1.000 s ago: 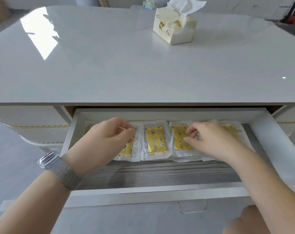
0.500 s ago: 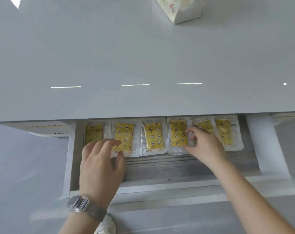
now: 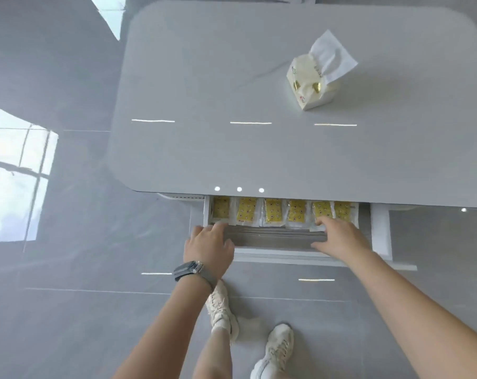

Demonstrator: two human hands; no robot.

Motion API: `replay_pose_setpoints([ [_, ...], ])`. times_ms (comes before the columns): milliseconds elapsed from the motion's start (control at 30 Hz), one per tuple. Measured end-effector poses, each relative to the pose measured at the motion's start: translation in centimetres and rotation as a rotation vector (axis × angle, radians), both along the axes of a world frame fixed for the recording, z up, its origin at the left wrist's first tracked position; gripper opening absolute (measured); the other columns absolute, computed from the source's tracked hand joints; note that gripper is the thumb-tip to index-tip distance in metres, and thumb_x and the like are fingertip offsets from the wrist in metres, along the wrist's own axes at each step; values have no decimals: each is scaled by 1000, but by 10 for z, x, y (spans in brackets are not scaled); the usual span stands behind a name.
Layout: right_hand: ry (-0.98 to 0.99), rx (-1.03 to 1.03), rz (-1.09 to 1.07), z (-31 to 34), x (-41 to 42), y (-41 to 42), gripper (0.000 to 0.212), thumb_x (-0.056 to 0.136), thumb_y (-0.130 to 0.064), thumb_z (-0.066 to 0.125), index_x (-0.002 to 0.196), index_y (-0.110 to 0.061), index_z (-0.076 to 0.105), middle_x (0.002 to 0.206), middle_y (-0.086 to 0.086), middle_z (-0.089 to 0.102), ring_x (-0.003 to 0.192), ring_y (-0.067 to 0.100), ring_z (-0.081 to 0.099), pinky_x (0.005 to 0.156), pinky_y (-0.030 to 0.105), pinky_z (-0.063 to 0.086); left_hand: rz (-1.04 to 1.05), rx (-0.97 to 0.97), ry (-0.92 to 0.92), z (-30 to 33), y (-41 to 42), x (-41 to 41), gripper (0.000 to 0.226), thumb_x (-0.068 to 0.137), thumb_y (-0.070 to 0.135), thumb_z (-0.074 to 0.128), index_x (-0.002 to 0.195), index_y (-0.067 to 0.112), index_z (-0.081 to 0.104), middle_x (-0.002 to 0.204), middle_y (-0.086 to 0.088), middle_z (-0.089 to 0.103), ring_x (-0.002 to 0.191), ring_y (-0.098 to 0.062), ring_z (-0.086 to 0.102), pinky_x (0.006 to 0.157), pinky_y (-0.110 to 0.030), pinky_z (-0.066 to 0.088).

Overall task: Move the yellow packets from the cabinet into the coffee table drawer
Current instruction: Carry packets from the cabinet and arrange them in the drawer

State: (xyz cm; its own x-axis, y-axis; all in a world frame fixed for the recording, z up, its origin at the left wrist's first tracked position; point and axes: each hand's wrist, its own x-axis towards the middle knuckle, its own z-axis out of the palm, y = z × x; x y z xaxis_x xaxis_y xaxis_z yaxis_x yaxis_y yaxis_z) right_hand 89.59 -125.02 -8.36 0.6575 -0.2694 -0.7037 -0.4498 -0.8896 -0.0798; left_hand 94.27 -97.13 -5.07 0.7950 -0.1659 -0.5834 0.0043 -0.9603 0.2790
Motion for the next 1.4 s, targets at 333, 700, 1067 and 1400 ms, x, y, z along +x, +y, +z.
replay_pose_setpoints([
  [333, -99, 20, 30, 191, 38, 21, 57, 82, -43, 67, 132, -28, 46, 123, -4, 58, 112, 17, 56, 73, 27, 45, -129, 11, 47, 174, 43, 61, 46, 95, 21, 45, 140, 30, 43, 132, 4, 57, 117, -18, 55, 96, -28, 45],
  [700, -253, -17, 155, 326, 70, -19, 72, 78, -50, 66, 141, -32, 37, 124, -6, 55, 117, 17, 54, 75, 28, 44, 73, -24, -104, 288, 33, 37, 53, 93, 30, 48, 144, 31, 37, 134, -2, 54, 119, -21, 54, 97, -36, 48],
  [1067, -234, -97, 418, 389, 69, -8, 67, 75, -47, 65, 135, -33, 40, 101, -7, 52, 101, 17, 56, 75, 27, 48, 333, -58, -267, 340, 51, -35, 55, 91, 32, 52, 144, 29, 38, 137, -5, 48, 121, -25, 53, 96, -36, 47],
  [1400, -274, 44, 835, 386, 54, 232, 70, 78, -48, 68, 139, -31, 38, 122, -2, 58, 112, 20, 57, 77, 29, 46, 688, 30, -175, 349, 214, -165, 58, 93, 36, 51, 147, 31, 31, 141, -3, 47, 122, -25, 53, 96, -36, 47],
])
